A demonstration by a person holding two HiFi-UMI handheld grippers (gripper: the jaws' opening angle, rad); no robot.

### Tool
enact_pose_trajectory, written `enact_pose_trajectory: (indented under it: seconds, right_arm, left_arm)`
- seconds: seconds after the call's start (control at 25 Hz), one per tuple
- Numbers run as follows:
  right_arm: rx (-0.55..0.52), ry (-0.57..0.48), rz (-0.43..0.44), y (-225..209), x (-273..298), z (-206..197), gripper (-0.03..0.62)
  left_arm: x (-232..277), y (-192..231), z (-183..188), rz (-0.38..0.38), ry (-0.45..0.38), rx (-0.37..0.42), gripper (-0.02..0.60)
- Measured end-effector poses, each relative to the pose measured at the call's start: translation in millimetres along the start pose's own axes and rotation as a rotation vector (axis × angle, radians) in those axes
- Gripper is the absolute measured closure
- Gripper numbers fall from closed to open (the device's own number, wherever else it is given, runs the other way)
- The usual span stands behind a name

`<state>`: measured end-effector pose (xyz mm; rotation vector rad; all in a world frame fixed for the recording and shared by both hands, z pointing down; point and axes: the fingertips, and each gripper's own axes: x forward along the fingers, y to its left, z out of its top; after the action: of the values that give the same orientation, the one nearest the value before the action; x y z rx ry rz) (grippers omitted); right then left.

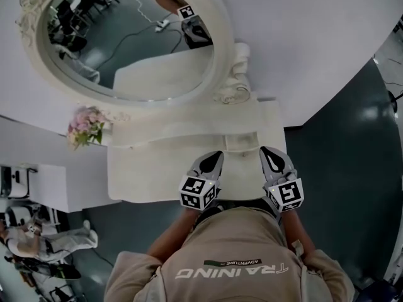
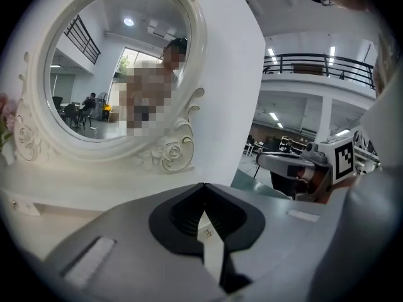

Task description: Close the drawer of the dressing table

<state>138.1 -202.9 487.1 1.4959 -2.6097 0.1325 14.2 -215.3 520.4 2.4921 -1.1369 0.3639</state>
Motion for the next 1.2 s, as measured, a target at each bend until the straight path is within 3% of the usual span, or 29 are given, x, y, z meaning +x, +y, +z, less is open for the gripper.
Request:
enact_pose_trajectory:
  seconds: [0.32,0.8,1.2]
  right_arm:
    - [0.015,0.052,0.061,-22.0,19.0,-22.5,0.591]
    - [0.061,0.202,0.169,-2.1,33.4,-77.2,0.592]
    - [0.143,0.393,0.209,18.2,41.4,-148.0,0.592]
  left_arm:
    - [19.8,5.4,2.5,0.061,0.008,-0.019,0.563]
    - [25.7,18.5,-34.1,0.114,0.080,-0.079,0.563]
    - [24.4,25.2,-64.1,0.118,0.126,-0.130,0.563]
